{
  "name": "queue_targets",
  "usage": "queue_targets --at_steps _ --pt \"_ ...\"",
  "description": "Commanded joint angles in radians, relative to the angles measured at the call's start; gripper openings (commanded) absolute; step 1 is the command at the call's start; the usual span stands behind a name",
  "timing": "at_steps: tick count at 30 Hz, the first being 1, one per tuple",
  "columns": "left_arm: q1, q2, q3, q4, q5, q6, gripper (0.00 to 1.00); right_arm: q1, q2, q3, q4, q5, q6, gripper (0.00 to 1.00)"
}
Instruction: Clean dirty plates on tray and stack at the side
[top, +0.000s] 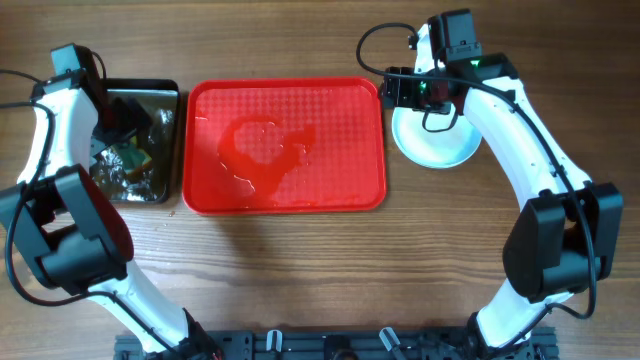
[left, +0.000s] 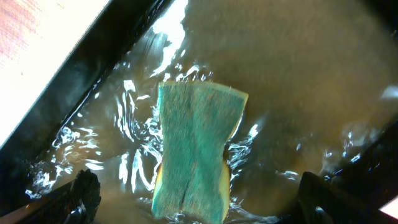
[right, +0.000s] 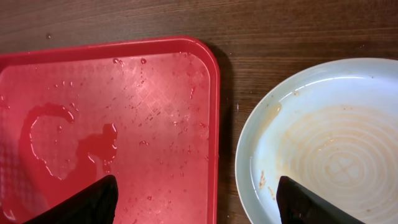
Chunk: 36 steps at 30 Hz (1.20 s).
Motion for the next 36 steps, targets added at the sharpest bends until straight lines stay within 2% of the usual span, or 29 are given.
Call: queue_targets --at_steps 1,3,5,7,8,9,13,18,24,27,29,36 --pt "-0.011 -0.104 0.131 -0.102 0.059 0.006 1.00 0.000 -0.058 0.054 -0.017 0.020 -0.029 0.82" --pt "-0.029 -0.196 0.198 -0.185 0.169 0.006 1.00 -0.003 -0.111 0.123 -0.065 0.046 -0.059 0.82" --pt "-0.047 -0.304 0.202 -0.197 0.238 0.006 1.00 -0.010 -0.200 0.179 -0.120 0.128 -0.064 0.82" --pt "-0.055 -0.366 0.201 -0.196 0.238 0.006 1.00 -0.011 -0.306 0.195 -0.152 0.237 -0.062 0.91" --pt "-0.055 -0.383 0.201 -0.196 0.238 0.006 1.00 -0.011 -0.353 0.195 -0.159 0.272 -0.062 0.91" --pt "-0.055 -0.400 0.201 -0.197 0.238 0.006 1.00 -0.011 -0.425 0.195 -0.163 0.312 -0.062 1.00" --pt "-0.054 -0.410 0.201 -0.197 0.238 0.006 1.00 -0.011 -0.705 0.195 -0.164 0.339 -0.062 0.99" --pt "-0.054 -0.410 0.201 -0.197 0.238 0.006 1.00 -0.011 -0.925 0.195 -0.174 0.339 -0.062 0.99" --pt "-0.054 -0.410 0.201 -0.197 0.238 0.006 1.00 -0.010 -1.015 0.183 -0.291 0.365 -0.113 1.00" --pt "-0.054 -0.410 0.201 -0.197 0.238 0.006 1.00 -0.008 -1.046 0.066 -0.208 0.324 -0.316 1.00" --pt "-0.054 -0.410 0.201 -0.197 0.238 0.006 1.00 -0.020 -1.114 -0.086 -0.109 0.269 -0.454 1.00" --pt "-0.054 -0.410 0.201 -0.197 0.238 0.006 1.00 -0.137 -1.431 -0.679 0.301 0.094 -0.416 1.00"
